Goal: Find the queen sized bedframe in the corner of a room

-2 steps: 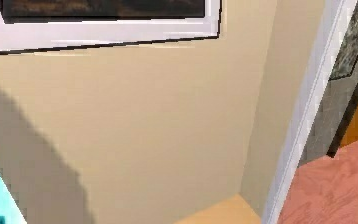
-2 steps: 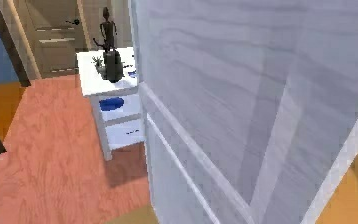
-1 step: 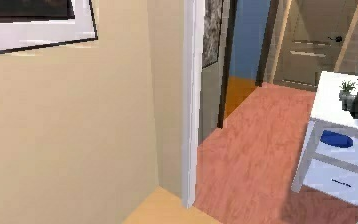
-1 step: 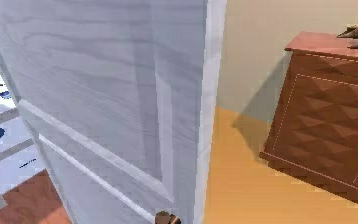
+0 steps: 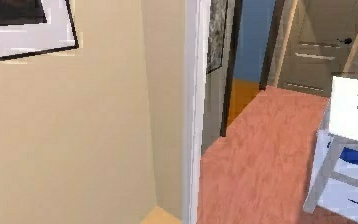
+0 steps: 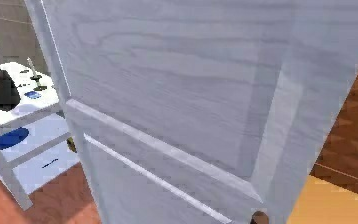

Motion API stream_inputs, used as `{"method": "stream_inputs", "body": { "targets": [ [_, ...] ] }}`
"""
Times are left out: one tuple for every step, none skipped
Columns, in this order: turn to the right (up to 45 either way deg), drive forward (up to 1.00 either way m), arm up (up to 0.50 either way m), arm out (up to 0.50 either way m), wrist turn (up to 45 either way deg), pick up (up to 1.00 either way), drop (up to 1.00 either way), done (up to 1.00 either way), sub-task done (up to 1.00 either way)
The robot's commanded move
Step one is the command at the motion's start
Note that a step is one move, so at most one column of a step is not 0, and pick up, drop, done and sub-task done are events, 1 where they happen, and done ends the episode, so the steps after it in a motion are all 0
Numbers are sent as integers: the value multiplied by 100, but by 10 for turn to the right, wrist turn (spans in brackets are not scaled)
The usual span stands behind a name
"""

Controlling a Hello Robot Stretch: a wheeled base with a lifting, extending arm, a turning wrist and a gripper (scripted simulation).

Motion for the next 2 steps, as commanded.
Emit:
{"method": "stream_inputs", "body": {
  "targets": [
    [450,0,0,0,0,0,0,0,0],
    [450,0,0,0,0,0,0,0,0]
  ]
}}
